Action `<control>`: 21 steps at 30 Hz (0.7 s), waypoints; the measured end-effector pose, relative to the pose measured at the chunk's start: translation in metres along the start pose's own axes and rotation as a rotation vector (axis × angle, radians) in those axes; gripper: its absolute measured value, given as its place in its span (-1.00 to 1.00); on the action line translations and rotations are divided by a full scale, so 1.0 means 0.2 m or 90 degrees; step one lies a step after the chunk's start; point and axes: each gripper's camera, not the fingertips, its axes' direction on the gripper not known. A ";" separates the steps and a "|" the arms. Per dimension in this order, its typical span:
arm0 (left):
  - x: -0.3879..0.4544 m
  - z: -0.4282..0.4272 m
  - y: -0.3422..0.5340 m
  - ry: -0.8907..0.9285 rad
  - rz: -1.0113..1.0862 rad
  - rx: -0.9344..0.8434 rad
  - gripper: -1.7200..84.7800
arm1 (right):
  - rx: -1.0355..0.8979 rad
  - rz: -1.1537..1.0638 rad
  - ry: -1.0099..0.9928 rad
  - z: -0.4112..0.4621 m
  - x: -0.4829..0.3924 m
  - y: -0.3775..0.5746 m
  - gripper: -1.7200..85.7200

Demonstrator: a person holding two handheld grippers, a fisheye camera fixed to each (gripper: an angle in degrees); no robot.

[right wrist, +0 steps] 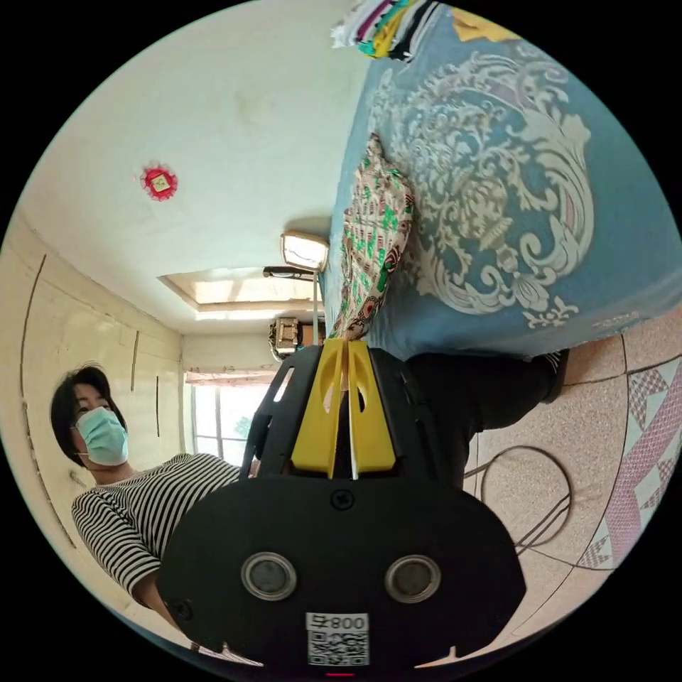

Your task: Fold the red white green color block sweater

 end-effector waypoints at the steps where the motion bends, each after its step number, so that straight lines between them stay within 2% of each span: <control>1: 0.02 -0.01 0.02 0.009 0.011 0.005 -0.89 | 0.000 -0.021 0.002 -0.03 -0.06 0.01 -0.95; 12: 0.05 -0.08 0.38 0.078 0.047 0.031 -0.89 | 0.010 -0.140 -0.029 -0.27 -0.49 0.23 -0.95; 21: -0.11 -0.13 0.84 0.091 0.007 0.022 -0.90 | -0.007 -0.132 -0.006 -0.54 -0.68 0.55 -0.95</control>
